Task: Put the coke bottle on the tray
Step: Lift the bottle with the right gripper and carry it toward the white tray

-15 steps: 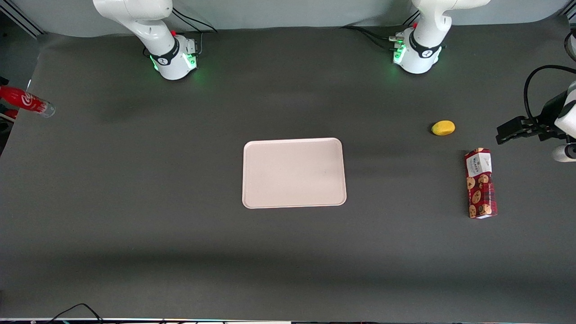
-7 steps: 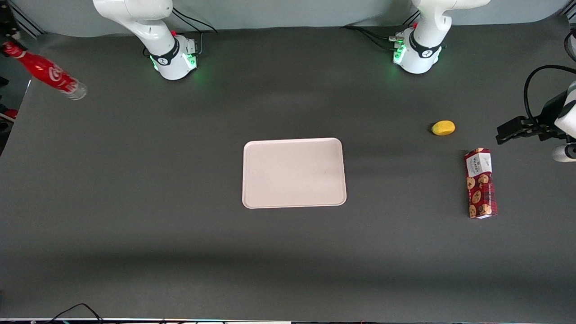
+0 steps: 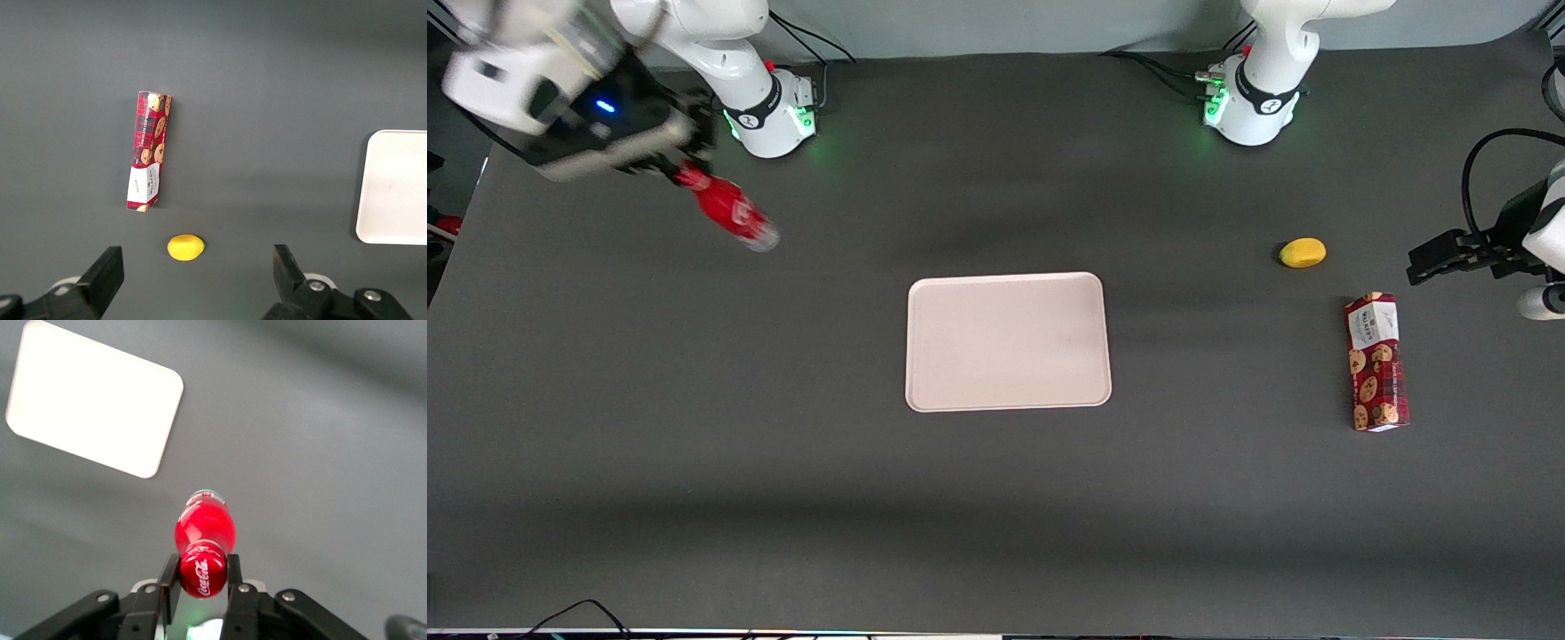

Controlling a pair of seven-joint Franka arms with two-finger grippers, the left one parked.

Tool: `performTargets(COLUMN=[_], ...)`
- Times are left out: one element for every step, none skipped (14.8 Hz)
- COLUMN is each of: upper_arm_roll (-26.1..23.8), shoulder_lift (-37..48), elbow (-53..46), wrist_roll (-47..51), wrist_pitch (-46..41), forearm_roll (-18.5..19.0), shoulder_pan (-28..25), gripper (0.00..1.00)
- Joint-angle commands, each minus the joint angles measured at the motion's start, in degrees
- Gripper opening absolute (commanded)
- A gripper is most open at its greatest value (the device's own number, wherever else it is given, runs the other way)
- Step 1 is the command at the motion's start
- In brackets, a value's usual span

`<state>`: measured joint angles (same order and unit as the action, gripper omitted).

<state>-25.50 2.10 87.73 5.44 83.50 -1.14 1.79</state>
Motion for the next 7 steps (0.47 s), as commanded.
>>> performTargets(upper_arm_roll=[-5.42,-6.83,-8.15,-8.51,-9.03,-9.39,-10.61], shoulder_lift=[-6.56,-7.54,-8.94,-10.95,-13.15,-15.61,-18.24], elbow=[-0.03,2.51,4.8,6.56,7.19,7.2,7.28], wrist_roll=[10.52,13.43,16.94,21.06,24.5,28.18,31.44], wrist_pitch=[6.73,11.12,15.51,19.12,21.77,22.93,24.24], forearm_roll=[-0.62,-0.44,-0.18,0.08,1.48,4.71,7.79], shoulder_pan=[0.23,0.05,-0.65,-1.26,-2.31,-3.45,-3.64], gripper=[0.0,0.0,0.0,0.0,0.0,0.0,0.0])
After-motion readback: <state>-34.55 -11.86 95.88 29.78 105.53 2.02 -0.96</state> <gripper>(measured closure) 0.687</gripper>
